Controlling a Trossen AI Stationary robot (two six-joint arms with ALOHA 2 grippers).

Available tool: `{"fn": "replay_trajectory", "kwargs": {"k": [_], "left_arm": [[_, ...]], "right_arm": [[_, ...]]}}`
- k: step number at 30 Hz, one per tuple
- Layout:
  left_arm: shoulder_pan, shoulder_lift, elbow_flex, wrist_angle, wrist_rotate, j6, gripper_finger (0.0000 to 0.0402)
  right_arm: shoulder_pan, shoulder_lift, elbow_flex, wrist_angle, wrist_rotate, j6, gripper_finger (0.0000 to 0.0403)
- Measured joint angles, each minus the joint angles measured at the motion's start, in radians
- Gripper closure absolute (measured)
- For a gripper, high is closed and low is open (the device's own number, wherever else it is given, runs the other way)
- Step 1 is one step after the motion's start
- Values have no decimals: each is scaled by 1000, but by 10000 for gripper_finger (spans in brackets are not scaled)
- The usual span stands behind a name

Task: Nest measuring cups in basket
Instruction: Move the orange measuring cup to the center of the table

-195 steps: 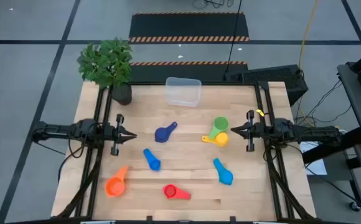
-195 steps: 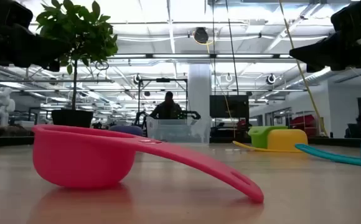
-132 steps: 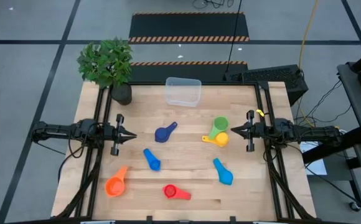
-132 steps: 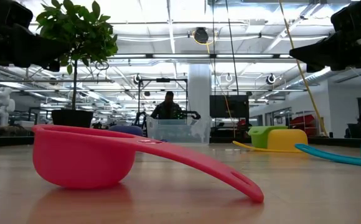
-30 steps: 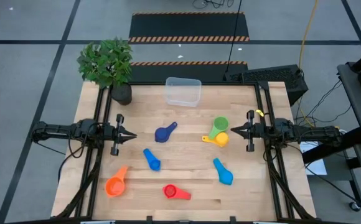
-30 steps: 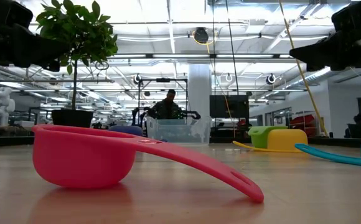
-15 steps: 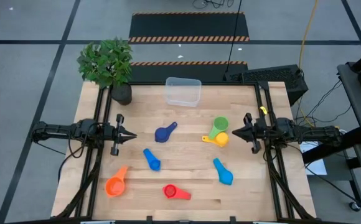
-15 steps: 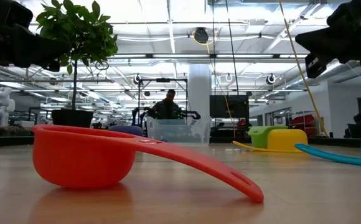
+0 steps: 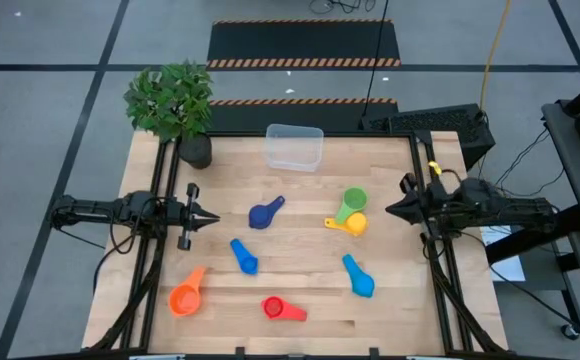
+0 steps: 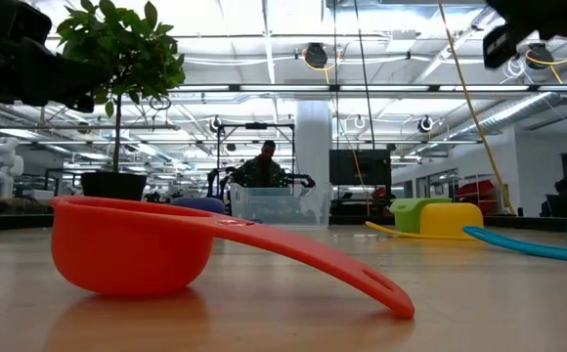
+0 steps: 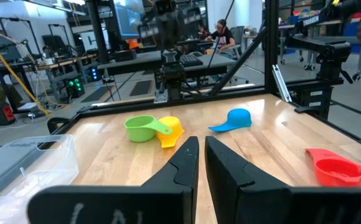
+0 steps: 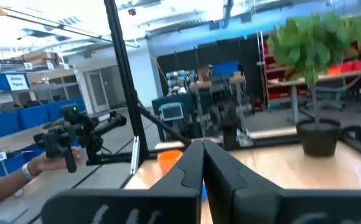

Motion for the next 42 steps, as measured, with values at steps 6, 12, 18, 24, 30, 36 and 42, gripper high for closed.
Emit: {"fn": "replay_trajectory", "kwargs": {"k": [6, 12, 18, 24, 30, 36, 42], "left_arm": [[0, 0, 0, 0, 0, 0, 369], [0, 0, 0, 6, 0, 0, 369], [0, 0, -1, 13, -1, 0, 369], [0, 0, -1, 46, -49, 17, 369], [0, 0, -1, 51, -61, 30, 369], [0, 0, -1, 59, -71, 57, 369], [0, 0, -1, 108, -72, 48, 369]], "right_arm": [[1, 131, 132, 9, 42, -43, 403], [1, 279, 156, 16, 58, 9, 403], [1, 404, 159, 62, 58, 78, 403], [1, 493, 190, 64, 59, 76, 403], [2, 568, 202, 64, 103, 85, 403], [2, 625, 202, 75, 107, 95, 403], [13, 667, 202, 95, 111, 118, 403]]}}
